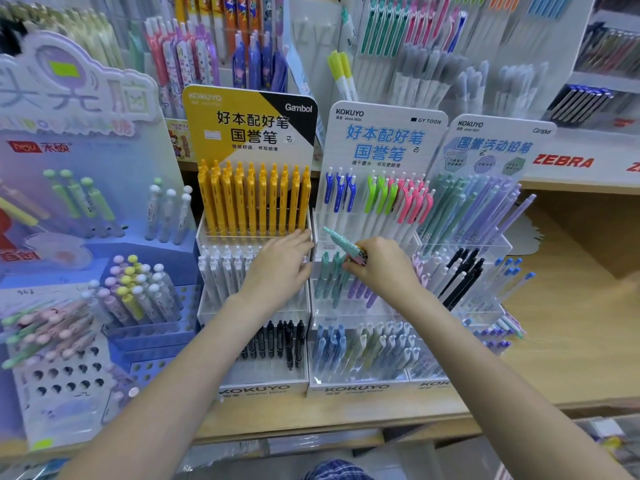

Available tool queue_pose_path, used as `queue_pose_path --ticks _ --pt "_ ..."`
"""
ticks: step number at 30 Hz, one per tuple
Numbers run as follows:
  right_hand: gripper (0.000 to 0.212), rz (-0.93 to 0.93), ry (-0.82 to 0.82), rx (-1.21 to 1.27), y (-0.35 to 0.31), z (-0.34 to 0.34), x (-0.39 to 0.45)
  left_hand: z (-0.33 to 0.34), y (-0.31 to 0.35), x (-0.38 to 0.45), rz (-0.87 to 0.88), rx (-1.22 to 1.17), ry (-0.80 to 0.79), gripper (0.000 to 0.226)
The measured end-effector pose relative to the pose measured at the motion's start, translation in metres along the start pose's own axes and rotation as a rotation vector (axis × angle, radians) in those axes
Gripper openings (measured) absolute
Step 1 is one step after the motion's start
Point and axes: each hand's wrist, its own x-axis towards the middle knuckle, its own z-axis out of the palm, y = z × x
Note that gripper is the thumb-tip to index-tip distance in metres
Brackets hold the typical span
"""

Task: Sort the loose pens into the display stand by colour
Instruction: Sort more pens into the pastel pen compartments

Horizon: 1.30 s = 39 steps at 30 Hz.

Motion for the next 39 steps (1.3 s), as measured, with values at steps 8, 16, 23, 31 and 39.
queue_pose_path --ticks 8,16,23,31,39 --pt "0.037 0.219 -0.040 1.064 0.006 -0.019 -0.030 -0.012 0.021 -0.004 -0.020 -0.301 0.126 0.038" --pt "0.031 0.064 -0.229 0.920 0.001 -0.023 -0.048 -0.028 0.049 -0.005 -0.207 -1.222 -0.048 0.014" --pt "0.025 0.037 -0.207 0.790 0.017 -0.043 -0.063 -0.042 0.024 -0.009 -0.355 -1.248 0.015 0.012" --pt "0.023 0.087 -0.249 0.929 0.034 -0.043 -0.071 -0.034 0.040 -0.004 -0.385 -1.262 0.117 0.008" --pt "0.017 0.318 0.279 1.468 0.074 -0.062 -0.068 -0.014 0.078 0.000 -0.085 -1.017 -0.059 0.012"
